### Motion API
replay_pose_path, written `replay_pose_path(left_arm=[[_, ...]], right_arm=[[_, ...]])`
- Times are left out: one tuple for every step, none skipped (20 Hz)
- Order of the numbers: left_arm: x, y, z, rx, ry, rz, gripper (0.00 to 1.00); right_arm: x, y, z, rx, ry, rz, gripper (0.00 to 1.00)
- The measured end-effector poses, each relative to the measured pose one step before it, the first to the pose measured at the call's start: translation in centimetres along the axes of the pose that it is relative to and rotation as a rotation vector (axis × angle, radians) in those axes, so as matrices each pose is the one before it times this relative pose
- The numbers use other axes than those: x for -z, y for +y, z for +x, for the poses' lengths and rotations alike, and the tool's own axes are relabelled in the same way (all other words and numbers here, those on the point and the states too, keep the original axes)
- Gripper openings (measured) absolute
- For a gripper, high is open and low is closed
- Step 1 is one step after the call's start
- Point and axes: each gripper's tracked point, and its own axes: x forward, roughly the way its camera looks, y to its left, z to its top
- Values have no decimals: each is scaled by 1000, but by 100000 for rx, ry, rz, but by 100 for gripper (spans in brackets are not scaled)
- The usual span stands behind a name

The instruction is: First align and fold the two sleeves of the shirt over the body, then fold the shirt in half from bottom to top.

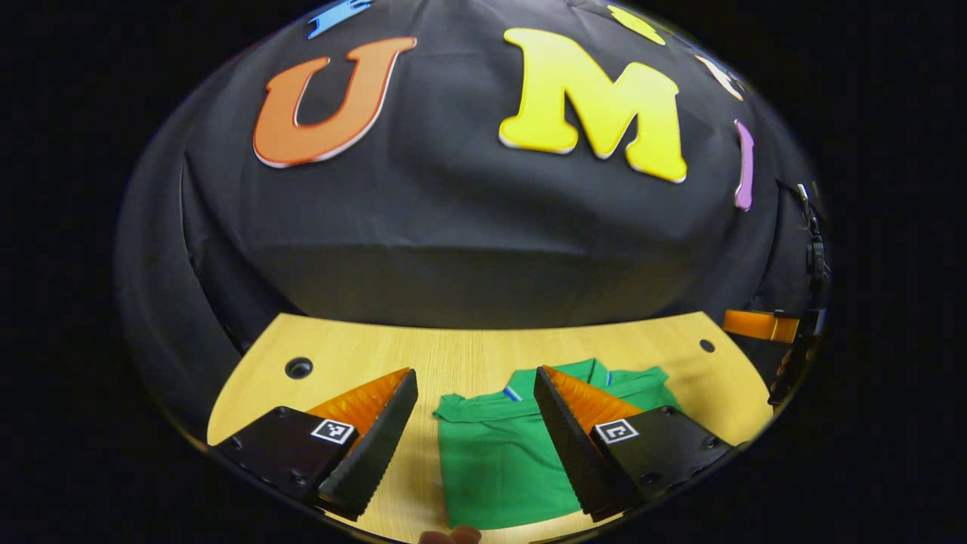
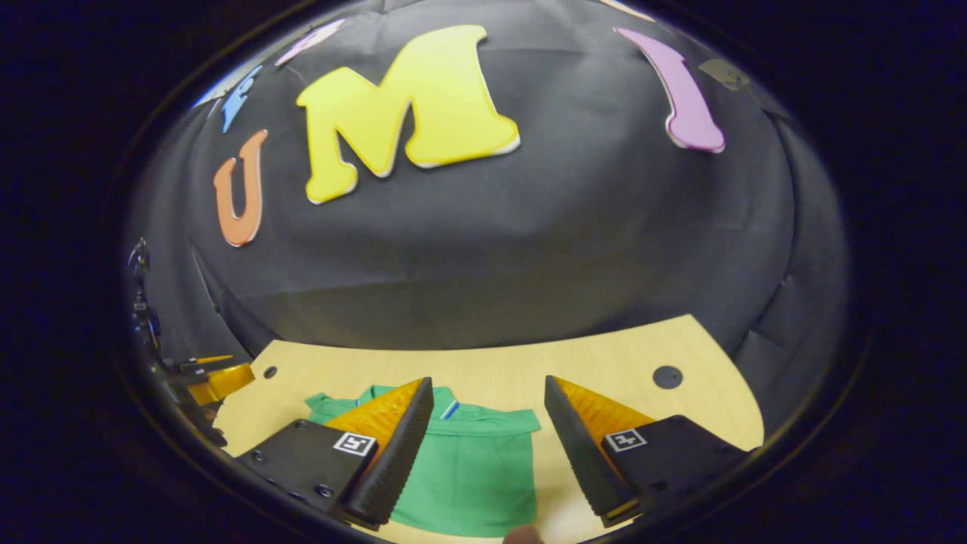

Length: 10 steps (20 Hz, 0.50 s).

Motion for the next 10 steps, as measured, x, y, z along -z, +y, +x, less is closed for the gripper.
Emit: replay_pose_path(left_arm=[[-1769,-565,-2112,-497,-4284,1503,99],[-1777,-763,-2038,319,-4075,652,99],[-1978,-726,-2337,19,-4336,489,99],[-1711,-620,-2056,64,-3634,58,99],[-1606,-384,-1876,371,-3393,-845,98],[-1201,-390,-1768,396,-2546,-1429,98],[-1145,-338,-1562,467,-2291,-1282,98],[-1213,-306,-1666,-751,-2425,-184,98],[-871,-394,-1263,-393,-1739,-306,98],[-838,-369,-1514,-209,-1656,-479,100]], right_arm=[[-1225,480,-2234,688,-3809,-1410,94],[-1220,620,-2274,765,-3516,-945,89],[-1096,401,-2287,1242,-3232,-1012,89],[-1181,416,-2222,968,-3884,-860,94],[-1146,352,-2208,944,-3951,-1311,94],[-987,323,-2018,794,-3294,-1500,94],[-771,292,-2088,1093,-2787,-1310,89],[-827,466,-1935,25,-2276,-915,89],[-753,567,-1844,-614,-1847,-640,89],[-615,274,-1507,-54,-1641,-497,94]])
